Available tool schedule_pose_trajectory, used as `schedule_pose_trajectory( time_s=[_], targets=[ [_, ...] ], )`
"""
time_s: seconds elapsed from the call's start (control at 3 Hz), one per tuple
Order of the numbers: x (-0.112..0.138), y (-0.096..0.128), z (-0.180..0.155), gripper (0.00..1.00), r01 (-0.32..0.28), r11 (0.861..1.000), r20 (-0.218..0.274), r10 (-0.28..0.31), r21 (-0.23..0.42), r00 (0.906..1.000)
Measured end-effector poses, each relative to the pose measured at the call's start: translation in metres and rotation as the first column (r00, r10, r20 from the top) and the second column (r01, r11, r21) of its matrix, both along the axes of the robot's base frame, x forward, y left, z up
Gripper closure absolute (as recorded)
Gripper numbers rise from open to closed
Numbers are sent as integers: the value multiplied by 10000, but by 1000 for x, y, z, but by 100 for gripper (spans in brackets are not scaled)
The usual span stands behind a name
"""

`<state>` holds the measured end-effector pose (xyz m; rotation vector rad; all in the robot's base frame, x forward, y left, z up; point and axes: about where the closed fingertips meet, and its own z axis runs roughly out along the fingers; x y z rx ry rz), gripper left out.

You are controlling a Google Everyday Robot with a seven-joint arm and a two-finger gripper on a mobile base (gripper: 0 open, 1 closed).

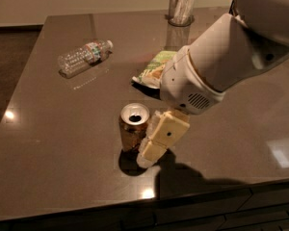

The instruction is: Knock orange can over

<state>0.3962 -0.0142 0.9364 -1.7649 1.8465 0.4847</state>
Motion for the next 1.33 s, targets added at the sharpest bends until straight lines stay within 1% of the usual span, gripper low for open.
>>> schedule_pose_trajectory(
  time_s=[0.33,0.67,1.0,1.33],
  targets=[
    [4,16,-11,0,72,10000,-80,-72,22,9999],
    [10,22,-21,6,222,9998,-201,-222,5,9996],
    [13,23,-23,23,324,9994,-342,-320,118,9989],
    [14,26,-21,47,293,9994,-466,-285,179,9985]
  ],
)
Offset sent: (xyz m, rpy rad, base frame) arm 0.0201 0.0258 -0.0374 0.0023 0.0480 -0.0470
